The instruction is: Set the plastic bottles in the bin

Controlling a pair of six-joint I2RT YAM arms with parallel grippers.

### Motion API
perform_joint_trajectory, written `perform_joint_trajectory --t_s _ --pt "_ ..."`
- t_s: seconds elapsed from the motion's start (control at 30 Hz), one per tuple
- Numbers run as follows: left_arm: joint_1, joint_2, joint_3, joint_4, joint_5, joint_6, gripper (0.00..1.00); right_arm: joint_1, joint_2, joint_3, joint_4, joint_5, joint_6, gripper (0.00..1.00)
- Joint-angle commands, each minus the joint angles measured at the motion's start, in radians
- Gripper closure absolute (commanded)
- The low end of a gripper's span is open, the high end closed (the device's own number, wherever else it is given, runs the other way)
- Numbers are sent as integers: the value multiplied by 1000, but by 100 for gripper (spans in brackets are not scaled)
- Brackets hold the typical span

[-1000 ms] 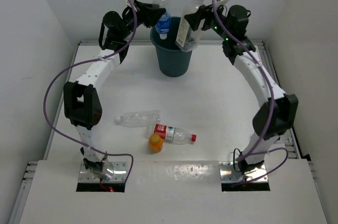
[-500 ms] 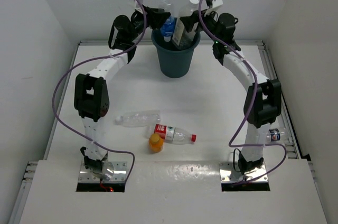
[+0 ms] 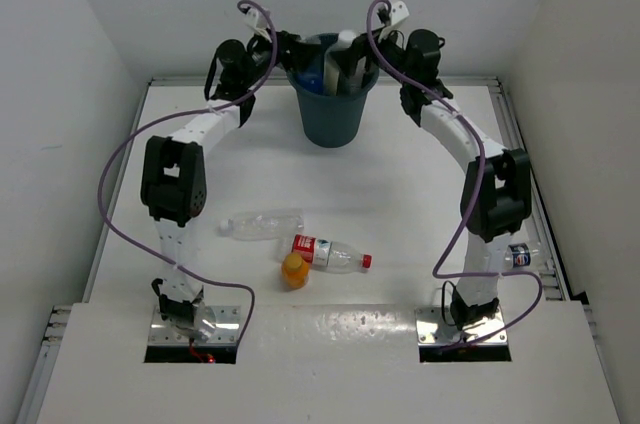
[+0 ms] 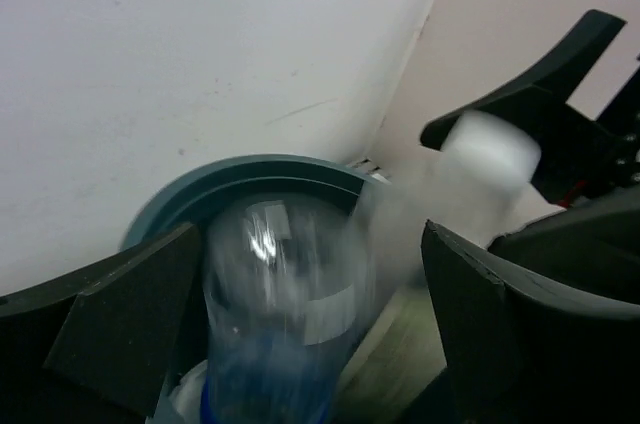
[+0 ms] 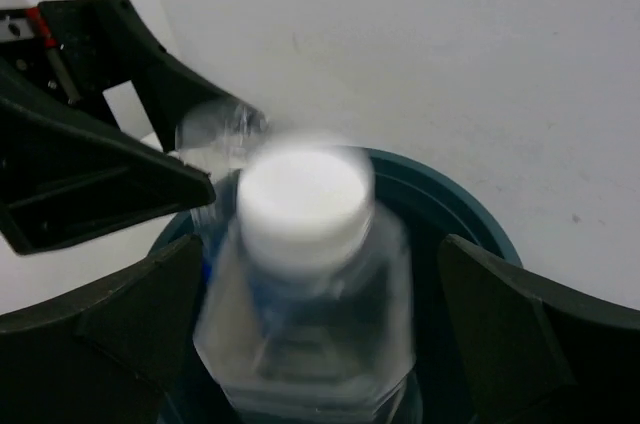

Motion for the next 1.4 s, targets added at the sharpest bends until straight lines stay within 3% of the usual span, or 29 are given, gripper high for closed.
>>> perform_joint_trajectory --t_s 0.0,0.23,0.4,0.43,0.5,0.53,0.6,0.63,0.8,0.9,1.13,1.37 --pt "24 -29 97 -20 9 36 0 9 -20 94 -8 -48 -9 1" --pt "71 -140 310 -261 21 111 0 11 -61 297 -150 -10 -41 1" --pt "137 -287 341 -572 167 206 0 -9 -251 242 -343 -24 -70 3" --pt "148 -352 323 -726 196 307 0 -11 -318 223 -468 -33 -92 7" --pt "173 -426 246 -886 291 454 0 -18 -460 113 -564 -70 -138 13" --pt "173 -466 216 -1074 308 639 0 -18 -493 80 -689 -74 -170 14" --pt "158 -571 128 -1265 267 834 0 -18 -625 -56 -771 -86 -216 15" --pt "141 -607 82 -1389 229 990 0 -20 -655 -84 -893 -88 -259 15" --pt "8 -844 -340 -1511 19 1154 0 -6 -813 -312 -1161 -79 -294 15" --pt "-94 -868 -470 -1574 -56 1170 0 3 -870 -403 -1259 -59 -293 15" --pt "-324 -700 -513 -1575 -274 1114 0 3 -925 -529 -1339 -5 -294 15" --pt "-458 -476 -469 -1547 -429 1071 0 5 -966 -580 -1370 35 -326 15"
